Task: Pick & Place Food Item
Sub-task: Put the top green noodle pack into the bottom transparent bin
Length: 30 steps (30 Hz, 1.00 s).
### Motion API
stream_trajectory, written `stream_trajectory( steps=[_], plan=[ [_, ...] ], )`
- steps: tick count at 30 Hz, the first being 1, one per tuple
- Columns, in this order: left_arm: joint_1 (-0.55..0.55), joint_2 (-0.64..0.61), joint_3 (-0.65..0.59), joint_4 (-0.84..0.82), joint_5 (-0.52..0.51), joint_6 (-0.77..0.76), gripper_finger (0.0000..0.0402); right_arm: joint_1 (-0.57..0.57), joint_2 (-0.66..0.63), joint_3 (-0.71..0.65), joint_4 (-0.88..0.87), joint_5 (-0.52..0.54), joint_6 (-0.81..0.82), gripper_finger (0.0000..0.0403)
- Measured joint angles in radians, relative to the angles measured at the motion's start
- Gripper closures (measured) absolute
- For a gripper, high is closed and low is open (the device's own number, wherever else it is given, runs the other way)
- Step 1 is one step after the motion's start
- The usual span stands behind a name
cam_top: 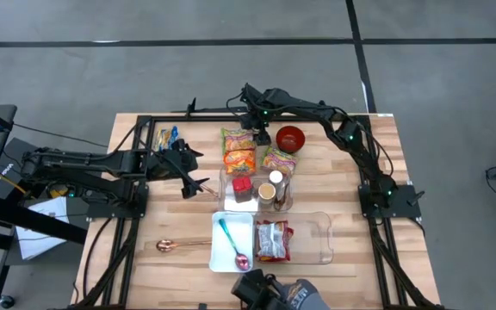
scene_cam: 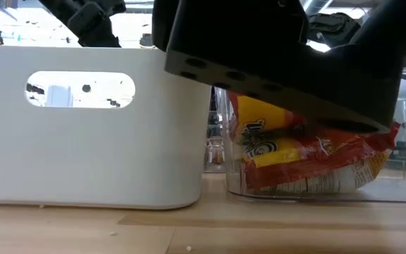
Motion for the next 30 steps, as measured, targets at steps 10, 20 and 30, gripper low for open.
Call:
stream_trajectory(
  steps=[10,20,30],
  plan=[
    [0.0,0.0,0.0,0.001,0.012,-0.007,0.0015,-0.002,-0.036,0.008,0.025,0.0,0.0,0.0128],
    [0.0,0.0,0.0,0.002,0.012,-0.007,0.0015,-0.018,-0.026,0.027,0.085,-0.076,0.009,0.0128],
    [0.0,0.0,0.0,0.003,0.012,-0.018,0.0015,-0.003,-0.026,0.02,0.122,-0.125,0.071,0.0128]
  ],
)
